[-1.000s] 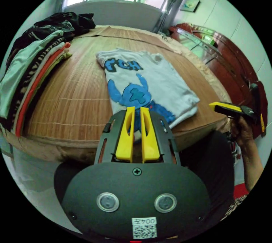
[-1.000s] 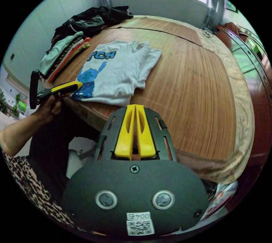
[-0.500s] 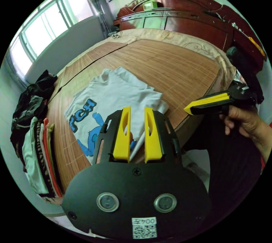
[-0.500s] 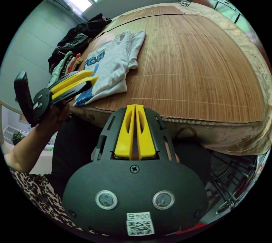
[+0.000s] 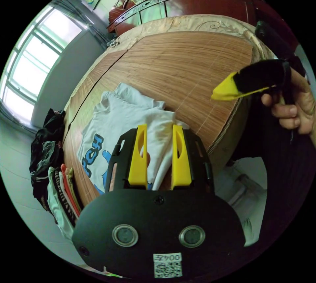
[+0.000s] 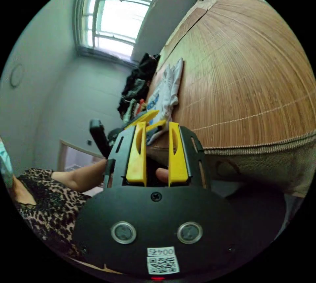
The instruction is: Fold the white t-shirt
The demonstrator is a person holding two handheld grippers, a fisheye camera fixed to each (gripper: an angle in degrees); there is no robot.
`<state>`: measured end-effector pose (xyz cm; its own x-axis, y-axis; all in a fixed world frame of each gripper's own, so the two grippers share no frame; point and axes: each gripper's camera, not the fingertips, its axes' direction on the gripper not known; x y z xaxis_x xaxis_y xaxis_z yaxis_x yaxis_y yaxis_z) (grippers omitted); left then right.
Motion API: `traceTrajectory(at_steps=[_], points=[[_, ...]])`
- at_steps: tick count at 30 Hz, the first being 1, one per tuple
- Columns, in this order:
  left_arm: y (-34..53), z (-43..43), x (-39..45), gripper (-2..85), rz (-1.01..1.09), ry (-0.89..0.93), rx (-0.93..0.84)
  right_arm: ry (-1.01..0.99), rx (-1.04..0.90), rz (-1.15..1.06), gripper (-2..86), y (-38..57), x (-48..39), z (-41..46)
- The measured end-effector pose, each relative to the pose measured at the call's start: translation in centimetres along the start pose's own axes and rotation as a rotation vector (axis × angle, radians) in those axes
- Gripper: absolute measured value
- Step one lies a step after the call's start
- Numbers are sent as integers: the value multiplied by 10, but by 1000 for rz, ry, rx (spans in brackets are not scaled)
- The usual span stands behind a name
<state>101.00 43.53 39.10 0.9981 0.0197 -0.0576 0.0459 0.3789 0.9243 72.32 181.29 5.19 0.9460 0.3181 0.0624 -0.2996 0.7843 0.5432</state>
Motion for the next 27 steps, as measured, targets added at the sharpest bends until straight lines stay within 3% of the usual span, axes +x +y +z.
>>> traceTrajectory(at_steps=[3,9,15,27], points=[[-2,-9,-2,112,-12,15,19,-103,46,37,124,-4,22,-19],[-3,-8,-4,110,-12,29,15,-127,44,42,125,-16,40,-33],[-4,5,-27,55,-86,54,-20,-158,11,43,115,-32,49,-38],[36,-33,-145,9,-371,218,121,-219,-32,107,155,-106,53,-29]])
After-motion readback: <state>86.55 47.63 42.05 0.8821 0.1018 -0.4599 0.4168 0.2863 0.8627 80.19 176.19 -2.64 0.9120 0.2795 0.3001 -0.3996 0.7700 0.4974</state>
